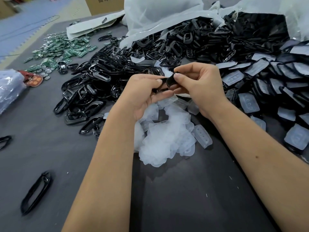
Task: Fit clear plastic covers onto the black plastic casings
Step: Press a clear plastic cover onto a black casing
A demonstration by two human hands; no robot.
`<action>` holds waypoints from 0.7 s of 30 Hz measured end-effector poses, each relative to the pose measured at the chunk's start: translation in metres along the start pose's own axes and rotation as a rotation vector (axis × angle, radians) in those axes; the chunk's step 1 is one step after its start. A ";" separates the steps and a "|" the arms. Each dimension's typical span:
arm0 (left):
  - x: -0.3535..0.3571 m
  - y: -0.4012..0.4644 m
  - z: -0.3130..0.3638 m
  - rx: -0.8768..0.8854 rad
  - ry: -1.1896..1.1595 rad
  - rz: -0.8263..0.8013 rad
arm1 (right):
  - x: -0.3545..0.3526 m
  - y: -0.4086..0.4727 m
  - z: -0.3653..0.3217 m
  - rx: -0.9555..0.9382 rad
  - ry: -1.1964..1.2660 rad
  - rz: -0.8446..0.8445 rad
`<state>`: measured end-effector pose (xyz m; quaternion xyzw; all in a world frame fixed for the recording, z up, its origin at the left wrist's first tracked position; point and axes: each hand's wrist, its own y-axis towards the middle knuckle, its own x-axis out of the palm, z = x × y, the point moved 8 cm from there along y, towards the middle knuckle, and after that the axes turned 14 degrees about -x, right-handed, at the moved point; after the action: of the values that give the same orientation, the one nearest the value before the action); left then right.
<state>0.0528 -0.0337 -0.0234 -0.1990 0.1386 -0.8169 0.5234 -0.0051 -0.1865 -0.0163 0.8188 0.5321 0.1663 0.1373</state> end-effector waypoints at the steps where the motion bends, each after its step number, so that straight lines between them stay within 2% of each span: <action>1: -0.001 0.001 -0.001 -0.006 -0.032 0.008 | -0.001 0.000 -0.001 0.004 0.005 0.013; 13: -0.004 0.000 -0.004 0.012 -0.141 0.072 | -0.009 0.003 -0.011 -0.112 -0.097 0.070; 17: -0.001 -0.001 -0.006 0.011 -0.126 0.074 | -0.007 0.007 -0.019 -0.187 -0.125 0.006; 21: 0.004 -0.002 -0.008 -0.006 -0.096 0.029 | 0.001 0.003 -0.019 -0.205 -0.268 -0.039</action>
<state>0.0461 -0.0367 -0.0285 -0.2376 0.1186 -0.7982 0.5407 -0.0101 -0.1856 0.0025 0.8050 0.5049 0.1061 0.2929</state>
